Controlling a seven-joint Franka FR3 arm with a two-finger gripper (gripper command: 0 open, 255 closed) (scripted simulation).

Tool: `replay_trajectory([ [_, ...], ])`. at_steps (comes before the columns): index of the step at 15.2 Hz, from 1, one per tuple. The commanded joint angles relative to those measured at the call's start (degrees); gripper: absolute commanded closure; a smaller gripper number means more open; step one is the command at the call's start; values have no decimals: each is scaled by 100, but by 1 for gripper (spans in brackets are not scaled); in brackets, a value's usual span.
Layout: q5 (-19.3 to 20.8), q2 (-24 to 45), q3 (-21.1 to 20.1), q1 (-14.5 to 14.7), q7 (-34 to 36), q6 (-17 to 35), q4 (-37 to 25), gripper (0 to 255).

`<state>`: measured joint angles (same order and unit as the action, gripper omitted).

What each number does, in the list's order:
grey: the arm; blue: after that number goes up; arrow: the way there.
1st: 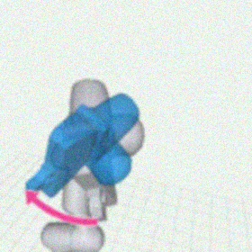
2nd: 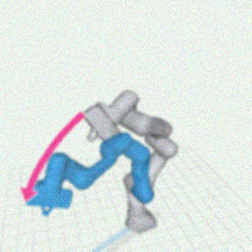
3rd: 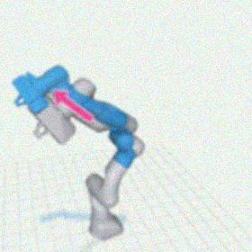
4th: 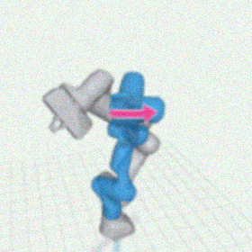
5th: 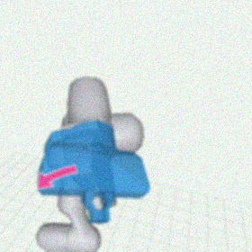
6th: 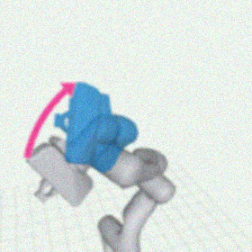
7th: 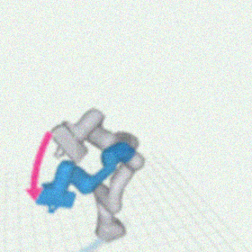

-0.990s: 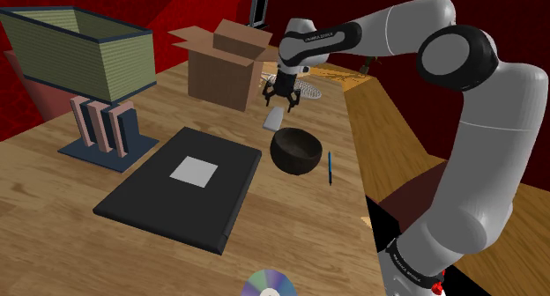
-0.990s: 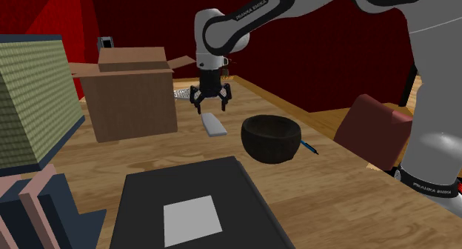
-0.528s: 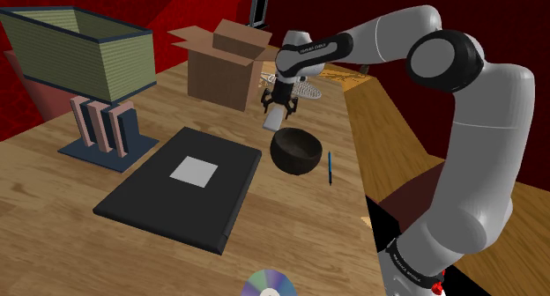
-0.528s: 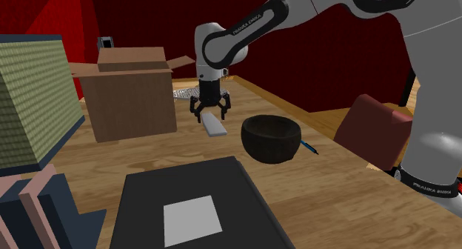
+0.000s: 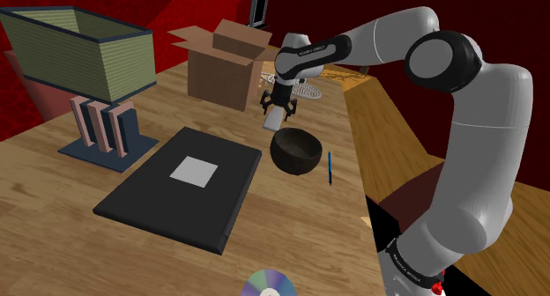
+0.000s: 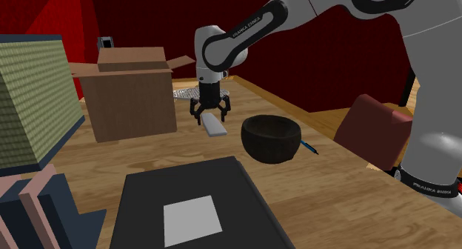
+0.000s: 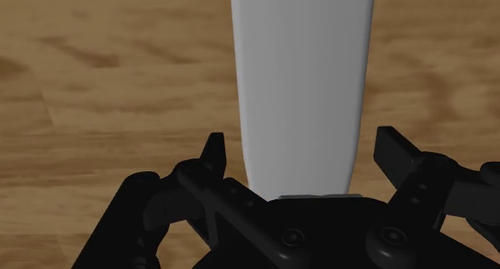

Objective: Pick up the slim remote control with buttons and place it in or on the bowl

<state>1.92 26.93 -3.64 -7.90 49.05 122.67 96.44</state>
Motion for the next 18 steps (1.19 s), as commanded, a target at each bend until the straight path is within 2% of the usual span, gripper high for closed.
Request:
replay_trajectory([
  [1,0,0,0,0,0,0,0,255],
  [10,0,0,0,0,0,1,1,255],
  [18,-21,-255,-10,-5,-13,-505,-250,255],
])
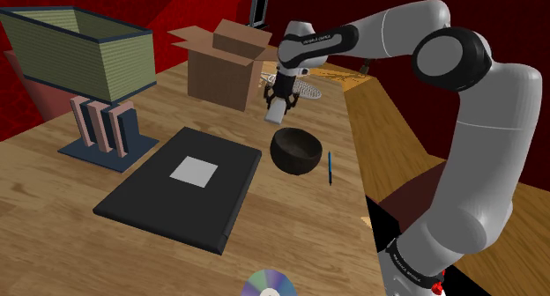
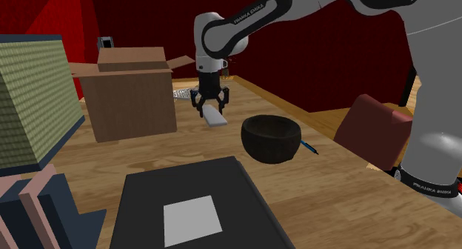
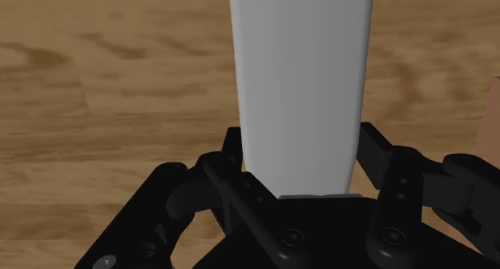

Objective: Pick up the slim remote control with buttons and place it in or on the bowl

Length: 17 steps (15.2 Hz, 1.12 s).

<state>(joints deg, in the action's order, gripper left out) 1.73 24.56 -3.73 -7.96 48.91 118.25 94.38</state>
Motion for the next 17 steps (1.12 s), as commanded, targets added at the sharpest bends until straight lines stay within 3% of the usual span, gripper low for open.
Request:
replay_trajectory([
  [1,-4,-45,-2,1,-1,-128,-82,255],
  [17,-30,-335,-15,2,-19,-1233,-899,255],
])
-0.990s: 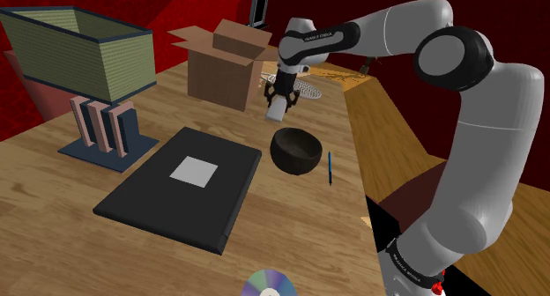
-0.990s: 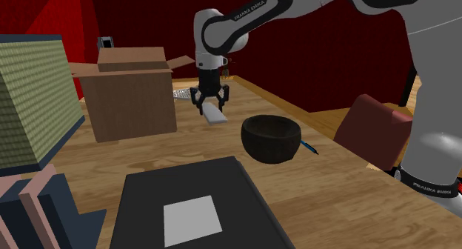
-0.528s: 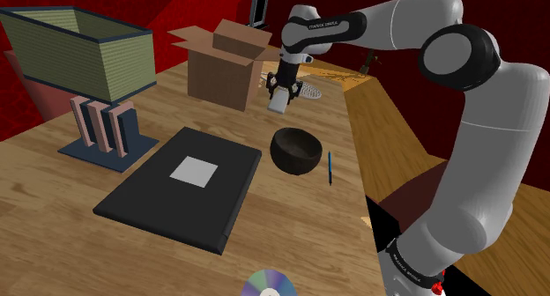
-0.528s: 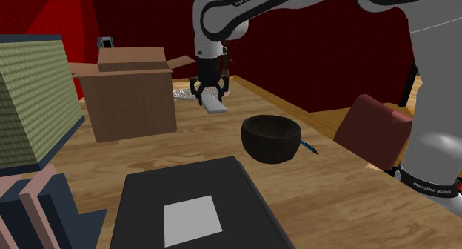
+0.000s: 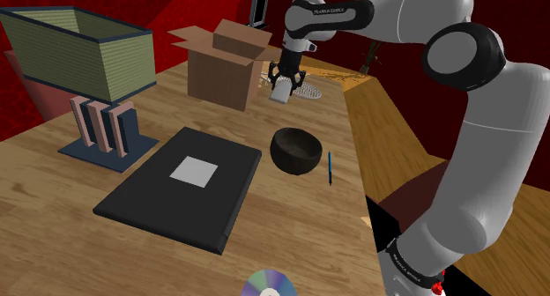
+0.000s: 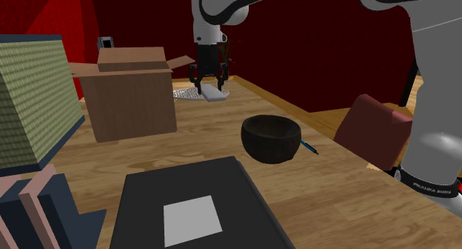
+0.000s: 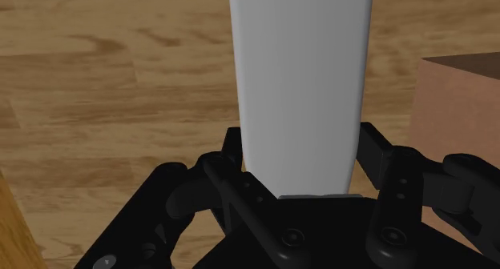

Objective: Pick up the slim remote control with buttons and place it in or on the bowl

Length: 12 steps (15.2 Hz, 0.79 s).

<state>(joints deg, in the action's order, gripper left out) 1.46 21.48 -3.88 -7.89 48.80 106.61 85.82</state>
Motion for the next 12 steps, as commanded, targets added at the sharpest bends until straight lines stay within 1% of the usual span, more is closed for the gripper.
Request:
replay_trajectory([
  [1,-4,-35,0,-4,-8,-142,-108,255],
  [8,-7,-52,-3,1,-12,-626,-573,255],
  [12,-54,-1002,-86,101,185,-228,773,255],
])
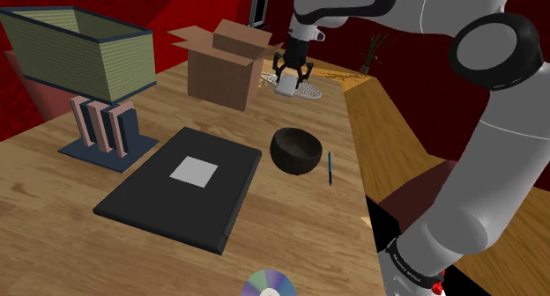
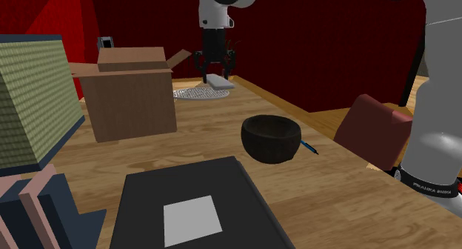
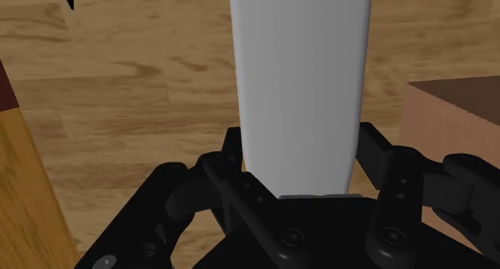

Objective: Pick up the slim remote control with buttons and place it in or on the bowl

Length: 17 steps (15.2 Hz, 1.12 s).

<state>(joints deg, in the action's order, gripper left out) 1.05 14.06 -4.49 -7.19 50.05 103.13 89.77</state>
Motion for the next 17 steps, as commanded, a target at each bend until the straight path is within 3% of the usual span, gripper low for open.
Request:
replay_trajectory([
  [1,-29,-479,-49,57,111,196,672,255],
  [9,-211,-2090,-294,301,545,548,2626,255],
  [17,-543,-3582,-627,642,1041,534,4077,255],
])
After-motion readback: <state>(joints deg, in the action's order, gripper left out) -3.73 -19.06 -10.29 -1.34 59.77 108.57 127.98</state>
